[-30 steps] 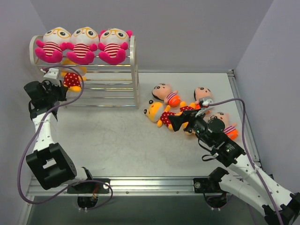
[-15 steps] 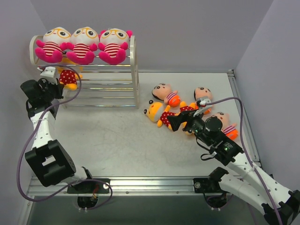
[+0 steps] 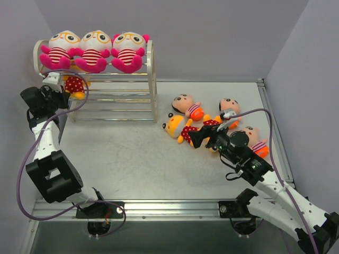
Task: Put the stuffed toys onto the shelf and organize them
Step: Place the stuffed toy onto shelf
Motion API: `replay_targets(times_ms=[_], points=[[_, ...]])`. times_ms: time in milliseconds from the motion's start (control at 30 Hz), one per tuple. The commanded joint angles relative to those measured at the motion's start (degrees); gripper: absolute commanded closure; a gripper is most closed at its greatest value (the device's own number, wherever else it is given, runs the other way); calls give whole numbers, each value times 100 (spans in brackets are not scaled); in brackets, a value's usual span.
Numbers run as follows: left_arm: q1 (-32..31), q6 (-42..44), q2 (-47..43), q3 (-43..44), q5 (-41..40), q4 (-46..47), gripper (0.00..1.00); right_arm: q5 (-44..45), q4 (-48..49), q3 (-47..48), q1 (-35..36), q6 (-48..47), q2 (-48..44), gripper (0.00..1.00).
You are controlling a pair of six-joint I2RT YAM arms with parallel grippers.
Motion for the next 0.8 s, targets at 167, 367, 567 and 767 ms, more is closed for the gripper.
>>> replay_targets(times_ms=[167, 367, 567, 767], points=[[86, 75, 193, 278, 96, 295, 90, 1, 239, 15, -27, -85, 77, 9], [95, 136, 290, 384, 35, 198, 85, 9, 230, 15, -27, -85, 94, 9], [95, 127, 334, 516, -9, 154, 77, -8, 221, 24, -27, -85, 121, 9], [104, 101, 299, 516, -123, 180, 70, -34, 230, 33, -27, -103, 147, 9]])
